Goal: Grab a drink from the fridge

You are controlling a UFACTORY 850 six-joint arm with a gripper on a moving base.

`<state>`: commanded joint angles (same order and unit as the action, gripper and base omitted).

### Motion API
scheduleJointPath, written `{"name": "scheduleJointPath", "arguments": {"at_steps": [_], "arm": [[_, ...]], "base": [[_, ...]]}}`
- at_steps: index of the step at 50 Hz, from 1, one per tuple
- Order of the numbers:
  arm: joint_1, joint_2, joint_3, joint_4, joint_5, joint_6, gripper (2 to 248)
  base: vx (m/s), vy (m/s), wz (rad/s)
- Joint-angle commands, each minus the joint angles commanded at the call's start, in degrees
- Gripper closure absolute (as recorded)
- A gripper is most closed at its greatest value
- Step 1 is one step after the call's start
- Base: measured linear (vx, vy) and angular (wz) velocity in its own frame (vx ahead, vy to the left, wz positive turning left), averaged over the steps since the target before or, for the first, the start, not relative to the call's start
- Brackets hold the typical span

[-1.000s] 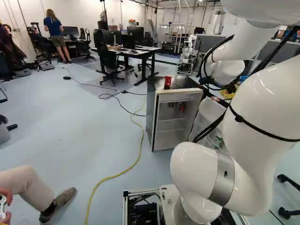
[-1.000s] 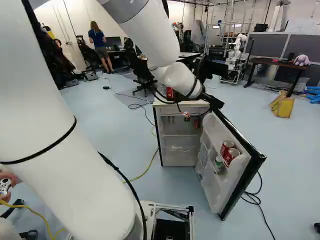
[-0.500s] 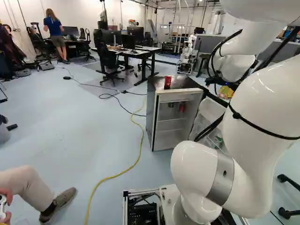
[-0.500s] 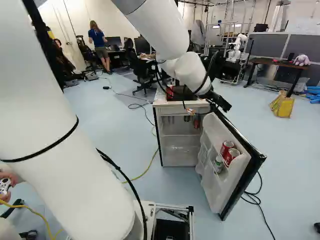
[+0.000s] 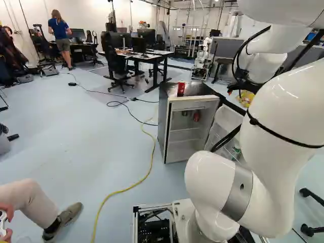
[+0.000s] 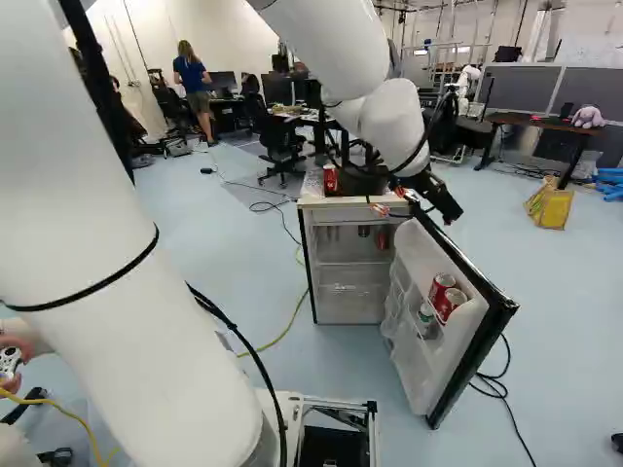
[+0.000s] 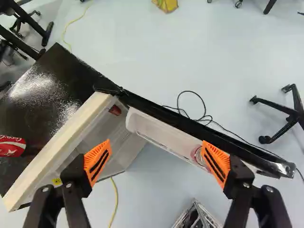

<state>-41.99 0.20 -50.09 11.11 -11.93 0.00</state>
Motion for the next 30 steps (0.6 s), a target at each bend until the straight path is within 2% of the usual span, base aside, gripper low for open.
{"name": "scheduleJointPath", "arguments": {"at_steps": [30], "arm": [[-4.28, -1.60, -6.13, 2.05, -13.79, 0.00, 3]], "base": [[0.000, 0.000, 0.000]]}}
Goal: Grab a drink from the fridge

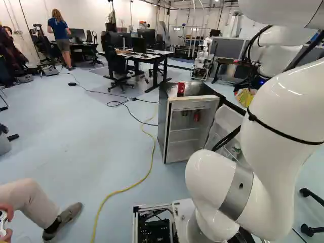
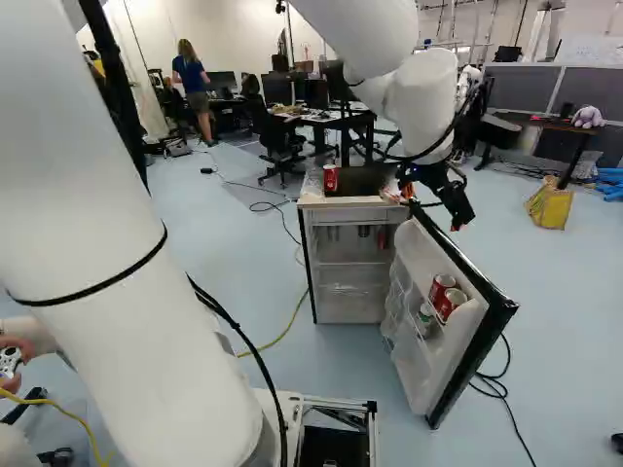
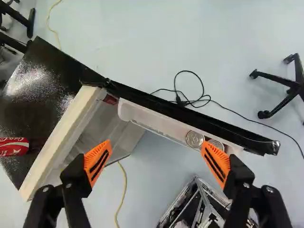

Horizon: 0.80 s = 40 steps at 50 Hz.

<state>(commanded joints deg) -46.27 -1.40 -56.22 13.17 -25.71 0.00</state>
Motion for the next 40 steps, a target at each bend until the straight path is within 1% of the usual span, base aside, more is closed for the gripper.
{"name": "scheduleJointPath", "arguments": {"at_steps": [11, 29, 40], "arm": [[-1.25, -0.94, -2.69, 0.75, -5.08, 0.00, 3], [-2.52, -2.53, -7.26, 1.99, -13.46, 0.00, 3], [-3.19, -4.73, -10.22, 2.74, -18.56, 0.00, 3]], "base": [[0.000, 0.000, 0.000], [0.000, 0.000, 0.000], [0.000, 0.000, 0.000]]}}
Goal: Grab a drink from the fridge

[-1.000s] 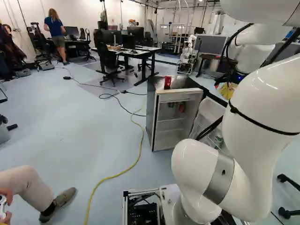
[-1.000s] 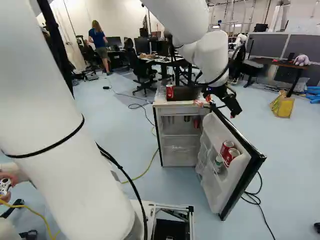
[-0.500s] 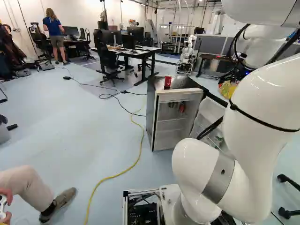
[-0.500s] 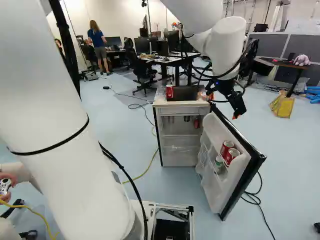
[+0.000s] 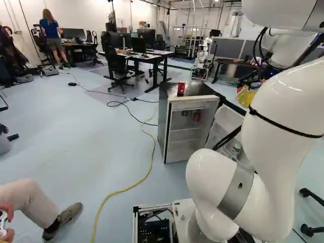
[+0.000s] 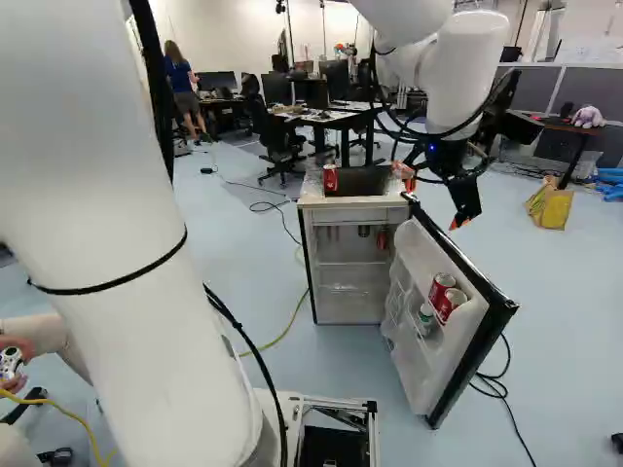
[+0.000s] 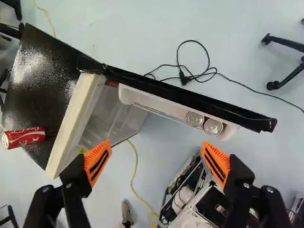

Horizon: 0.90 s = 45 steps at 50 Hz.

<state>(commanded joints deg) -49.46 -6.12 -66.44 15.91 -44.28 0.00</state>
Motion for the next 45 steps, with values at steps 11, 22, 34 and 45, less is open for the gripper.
{"name": "scheduleJointPath", "arguments": {"at_steps": [11, 22, 34, 45], "arm": [[-0.77, -2.79, -3.15, 0.29, -1.88, 0.00, 3], [-2.03, -5.13, -5.82, 0.31, -2.01, 0.00, 3], [-3.52, -7.48, -8.58, 0.31, -2.01, 0.00, 3], [-4.80, -9.67, -11.19, 0.31, -2.01, 0.00, 3]], "base": [[0.000, 0.000, 0.000], [0.000, 0.000, 0.000], [0.000, 0.000, 0.000], [0.000, 0.000, 0.000]]}}
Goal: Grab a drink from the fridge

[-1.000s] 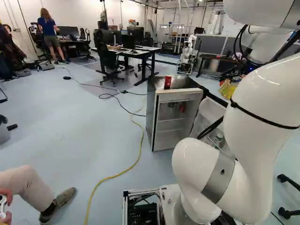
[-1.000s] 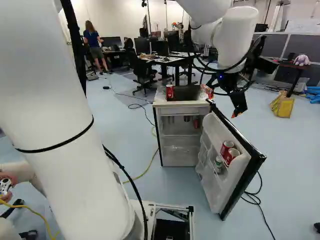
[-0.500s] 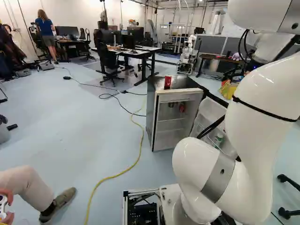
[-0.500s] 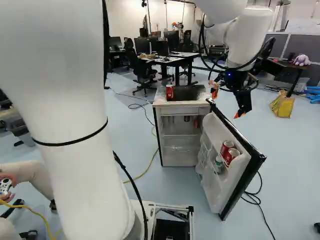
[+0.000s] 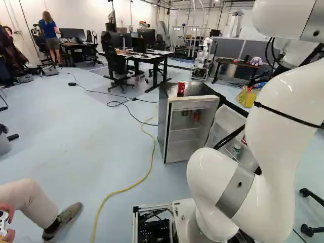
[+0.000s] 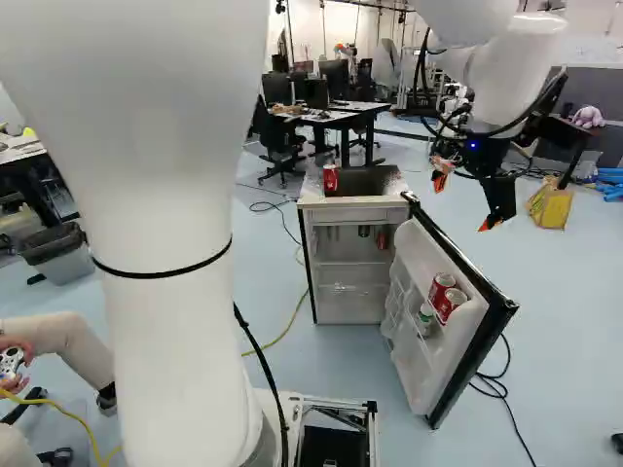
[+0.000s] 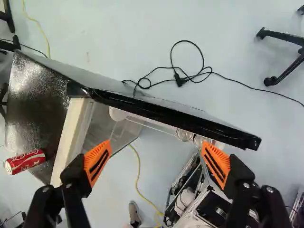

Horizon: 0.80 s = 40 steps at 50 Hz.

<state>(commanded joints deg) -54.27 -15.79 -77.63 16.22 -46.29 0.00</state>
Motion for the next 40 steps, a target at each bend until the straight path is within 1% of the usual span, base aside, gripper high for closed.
{"name": "scheduleJointPath", "arguments": {"at_steps": [40], "arm": [[-2.99, -9.37, -11.84, 0.00, -1.90, 0.00, 3]], "base": [[0.000, 0.000, 0.000]]}}
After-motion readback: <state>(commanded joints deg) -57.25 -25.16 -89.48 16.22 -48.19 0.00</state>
